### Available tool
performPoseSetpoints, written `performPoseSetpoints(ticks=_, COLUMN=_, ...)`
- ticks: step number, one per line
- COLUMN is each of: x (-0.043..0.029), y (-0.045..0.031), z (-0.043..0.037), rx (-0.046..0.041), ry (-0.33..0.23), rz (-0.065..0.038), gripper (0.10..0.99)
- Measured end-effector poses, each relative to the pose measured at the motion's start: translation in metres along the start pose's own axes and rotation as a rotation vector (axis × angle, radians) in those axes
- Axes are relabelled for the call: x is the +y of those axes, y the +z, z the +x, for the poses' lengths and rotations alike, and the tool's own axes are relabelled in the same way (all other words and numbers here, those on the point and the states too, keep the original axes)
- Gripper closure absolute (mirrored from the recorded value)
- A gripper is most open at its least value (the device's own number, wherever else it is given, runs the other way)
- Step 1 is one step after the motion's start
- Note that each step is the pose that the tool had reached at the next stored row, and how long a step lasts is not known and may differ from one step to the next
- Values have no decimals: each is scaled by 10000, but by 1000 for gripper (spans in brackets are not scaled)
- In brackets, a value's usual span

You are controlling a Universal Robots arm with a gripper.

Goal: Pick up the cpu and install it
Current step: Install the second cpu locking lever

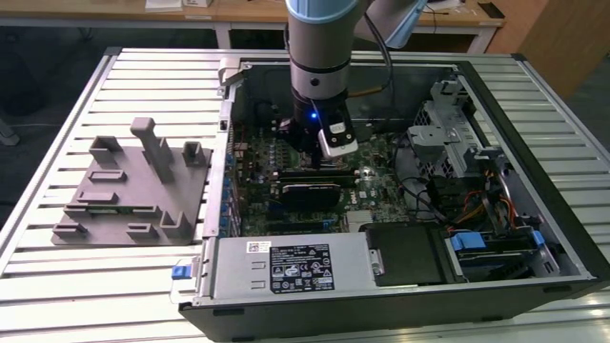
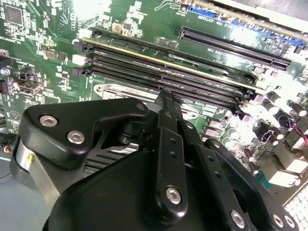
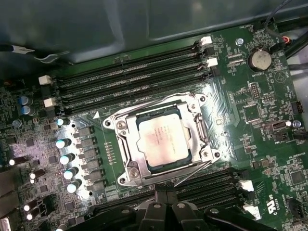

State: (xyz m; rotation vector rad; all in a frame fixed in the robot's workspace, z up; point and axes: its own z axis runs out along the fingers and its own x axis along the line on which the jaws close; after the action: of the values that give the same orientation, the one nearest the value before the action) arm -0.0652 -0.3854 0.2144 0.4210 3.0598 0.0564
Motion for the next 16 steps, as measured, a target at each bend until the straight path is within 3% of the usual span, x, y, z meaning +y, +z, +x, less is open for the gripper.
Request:
performPoseSetpoints(ticks=7, x=-68, y=10, z=50, rx=40, ry=6, rz=-142, gripper=980)
performPoseSetpoints(ticks=16, x=-164, y=48, z=144, rx=170, ry=37, rz=-661, gripper=980)
